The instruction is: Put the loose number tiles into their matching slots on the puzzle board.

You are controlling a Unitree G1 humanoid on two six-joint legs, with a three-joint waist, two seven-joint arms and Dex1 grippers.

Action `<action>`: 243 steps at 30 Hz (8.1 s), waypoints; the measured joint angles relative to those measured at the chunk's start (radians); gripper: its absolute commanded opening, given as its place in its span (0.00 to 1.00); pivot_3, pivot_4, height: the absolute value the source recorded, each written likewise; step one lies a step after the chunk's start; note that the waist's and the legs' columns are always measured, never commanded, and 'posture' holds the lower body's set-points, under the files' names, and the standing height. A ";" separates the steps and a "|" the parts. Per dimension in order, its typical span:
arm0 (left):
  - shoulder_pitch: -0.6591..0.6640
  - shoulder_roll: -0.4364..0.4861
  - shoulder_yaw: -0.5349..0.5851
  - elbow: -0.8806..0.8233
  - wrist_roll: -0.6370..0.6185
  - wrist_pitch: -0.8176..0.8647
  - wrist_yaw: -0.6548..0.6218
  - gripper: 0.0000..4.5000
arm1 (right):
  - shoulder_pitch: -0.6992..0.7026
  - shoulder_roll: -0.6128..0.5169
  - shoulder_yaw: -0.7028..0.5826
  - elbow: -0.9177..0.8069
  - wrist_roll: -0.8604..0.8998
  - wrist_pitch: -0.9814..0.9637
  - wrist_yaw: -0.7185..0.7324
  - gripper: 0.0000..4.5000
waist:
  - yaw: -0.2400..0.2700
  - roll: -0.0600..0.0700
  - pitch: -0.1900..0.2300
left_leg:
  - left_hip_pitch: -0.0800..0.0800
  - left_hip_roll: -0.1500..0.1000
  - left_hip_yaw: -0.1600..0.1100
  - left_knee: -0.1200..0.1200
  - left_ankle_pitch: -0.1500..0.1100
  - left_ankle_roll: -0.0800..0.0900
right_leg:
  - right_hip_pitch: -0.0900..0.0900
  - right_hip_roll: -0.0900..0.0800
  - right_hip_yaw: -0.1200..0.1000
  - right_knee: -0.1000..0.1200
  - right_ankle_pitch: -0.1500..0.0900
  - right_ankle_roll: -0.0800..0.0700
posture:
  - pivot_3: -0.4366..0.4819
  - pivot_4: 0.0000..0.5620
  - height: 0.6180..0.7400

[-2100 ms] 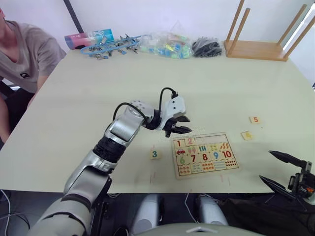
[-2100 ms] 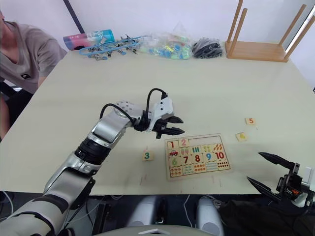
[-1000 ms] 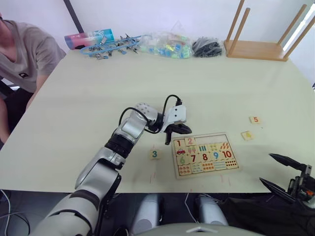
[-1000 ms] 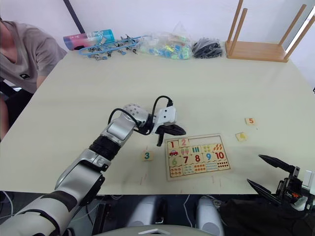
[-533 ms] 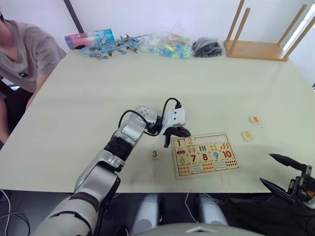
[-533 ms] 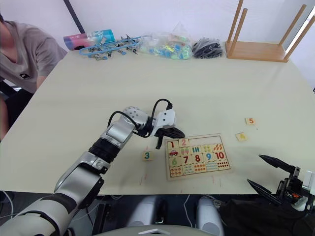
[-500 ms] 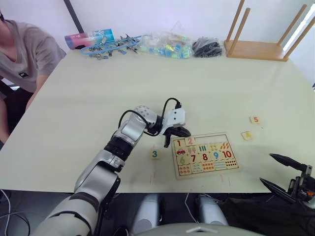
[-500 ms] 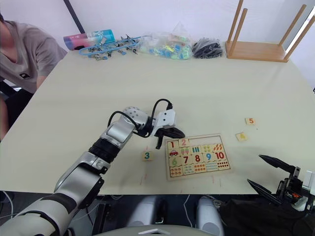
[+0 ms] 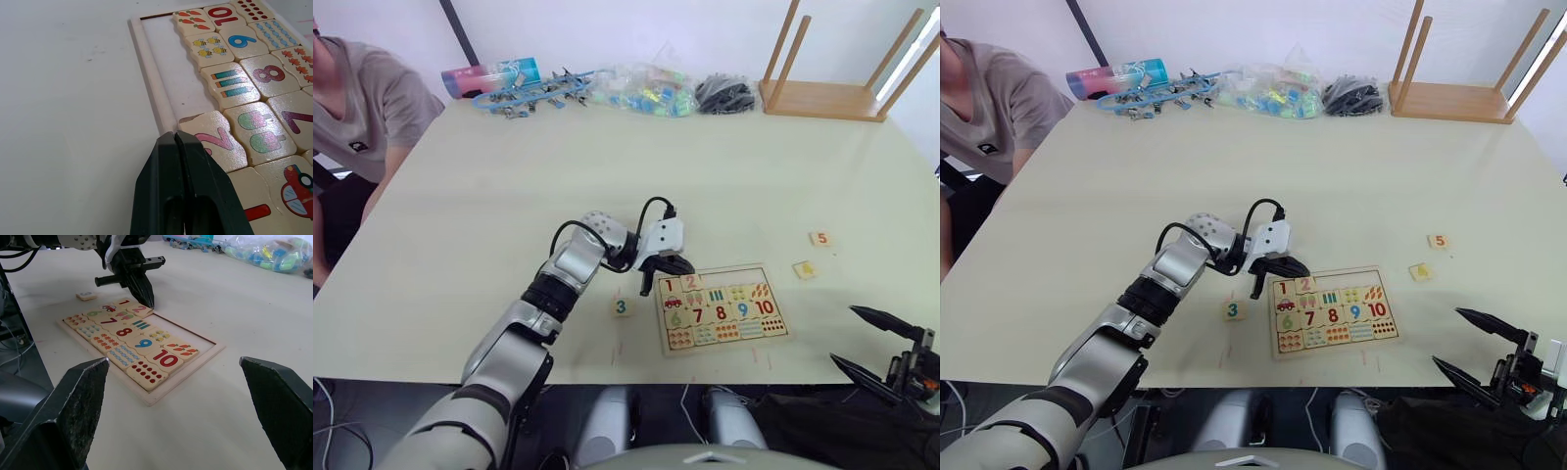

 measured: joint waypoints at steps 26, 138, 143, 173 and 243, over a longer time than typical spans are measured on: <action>0.017 -0.003 0.000 -0.023 0.011 -0.018 0.001 0.01 | 0.000 0.000 0.000 0.000 0.000 -0.003 -0.002 1.00 | 0.000 0.000 0.000 | 0.000 0.000 0.000 0.000 0.000 0.000 | 0.000 0.000 0.000 0.000 0.000 0.000 | 0.48 0.27 1.00; 0.759 0.375 0.685 -0.186 -0.476 -0.240 -0.142 0.98 | -0.008 -0.033 -0.108 0.182 0.006 0.002 -0.035 1.00 | -0.027 0.011 -0.007 | 0.003 0.001 -0.005 -0.014 -0.002 -0.008 | -0.003 -0.036 -0.048 -0.003 -0.001 -0.015 | 0.48 0.27 1.00; 0.662 0.383 0.560 -0.193 -0.429 -0.244 -0.231 0.98 | 0.022 -0.033 -0.107 0.122 0.033 0.026 0.022 1.00 | -0.027 0.011 -0.007 | 0.004 0.001 -0.005 -0.014 -0.002 -0.008 | -0.003 -0.036 -0.048 -0.003 -0.001 -0.015 | 0.48 0.27 1.00; 0.540 0.408 0.273 -0.487 -0.176 0.072 -0.039 0.98 | 0.044 -0.054 -0.106 -0.004 0.036 0.072 0.045 1.00 | -0.019 0.013 -0.008 | 0.003 0.001 -0.005 -0.014 0.001 -0.003 | -0.002 -0.036 -0.050 -0.002 -0.001 -0.015 | 0.48 0.27 1.00; 0.059 0.073 -0.118 -0.570 -0.056 0.656 0.297 0.21 | 0.027 0.028 -0.052 -0.049 0.028 0.024 -0.042 1.00 | 0.002 0.012 -0.007 | 0.002 0.001 -0.006 -0.003 0.002 -0.002 | 0.001 -0.016 -0.049 0.001 0.001 -0.010 | 0.48 0.27 1.00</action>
